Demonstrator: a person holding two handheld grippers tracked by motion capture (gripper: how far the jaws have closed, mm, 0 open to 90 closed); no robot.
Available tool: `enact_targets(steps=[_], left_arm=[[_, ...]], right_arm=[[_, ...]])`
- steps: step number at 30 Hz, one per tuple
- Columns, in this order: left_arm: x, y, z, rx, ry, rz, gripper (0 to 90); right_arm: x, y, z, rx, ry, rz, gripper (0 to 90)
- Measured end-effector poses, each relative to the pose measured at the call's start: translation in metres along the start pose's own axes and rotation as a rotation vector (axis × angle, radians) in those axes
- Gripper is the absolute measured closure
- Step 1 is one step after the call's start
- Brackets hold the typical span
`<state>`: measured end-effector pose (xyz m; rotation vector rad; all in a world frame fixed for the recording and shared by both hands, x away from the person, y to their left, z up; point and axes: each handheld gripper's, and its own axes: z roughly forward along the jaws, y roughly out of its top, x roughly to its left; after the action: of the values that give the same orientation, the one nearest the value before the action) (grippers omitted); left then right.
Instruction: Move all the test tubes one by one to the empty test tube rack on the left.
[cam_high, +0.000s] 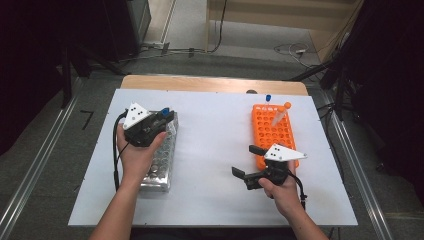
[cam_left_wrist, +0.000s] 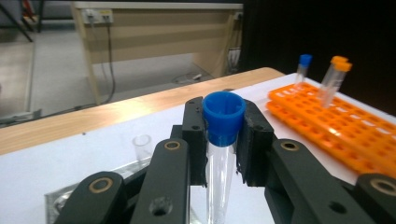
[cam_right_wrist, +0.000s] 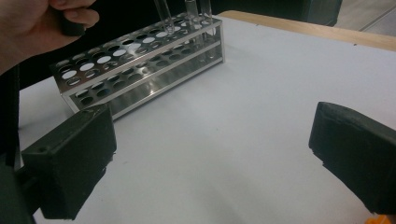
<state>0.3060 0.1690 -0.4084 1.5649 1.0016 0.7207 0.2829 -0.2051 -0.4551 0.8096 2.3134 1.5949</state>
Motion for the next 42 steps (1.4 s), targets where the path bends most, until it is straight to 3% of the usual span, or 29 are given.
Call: enact_targets(steps=[6, 15, 23, 32, 38, 42], left_arm=[[0.006, -0.001, 0.005, -0.044, 0.057, 0.006, 75.7], [0.005, -0.009, 0.013, -0.004, 0.102, 0.047, 75.7], [0.007, -0.017, 0.021, 0.070, 0.100, 0.037, 75.7], [0.004, -0.020, 0.026, 0.139, 0.111, 0.061, 75.5], [-0.003, -0.018, 0.028, 0.211, 0.147, 0.078, 74.7], [-0.002, -0.020, 0.032, 0.259, 0.149, 0.059, 74.6]], right_arm=[[-0.001, -0.002, 0.000, 0.003, 0.002, 0.001, 0.0], [-0.001, -0.003, 0.000, 0.005, -0.004, 0.005, 0.0], [-0.001, -0.003, 0.000, 0.005, -0.009, 0.003, 0.0], [-0.002, -0.004, 0.000, 0.010, -0.015, 0.000, 0.0], [-0.002, -0.004, 0.000, 0.012, -0.020, 0.002, 0.0], [-0.003, -0.004, 0.000, 0.013, -0.023, 0.002, 0.0]])
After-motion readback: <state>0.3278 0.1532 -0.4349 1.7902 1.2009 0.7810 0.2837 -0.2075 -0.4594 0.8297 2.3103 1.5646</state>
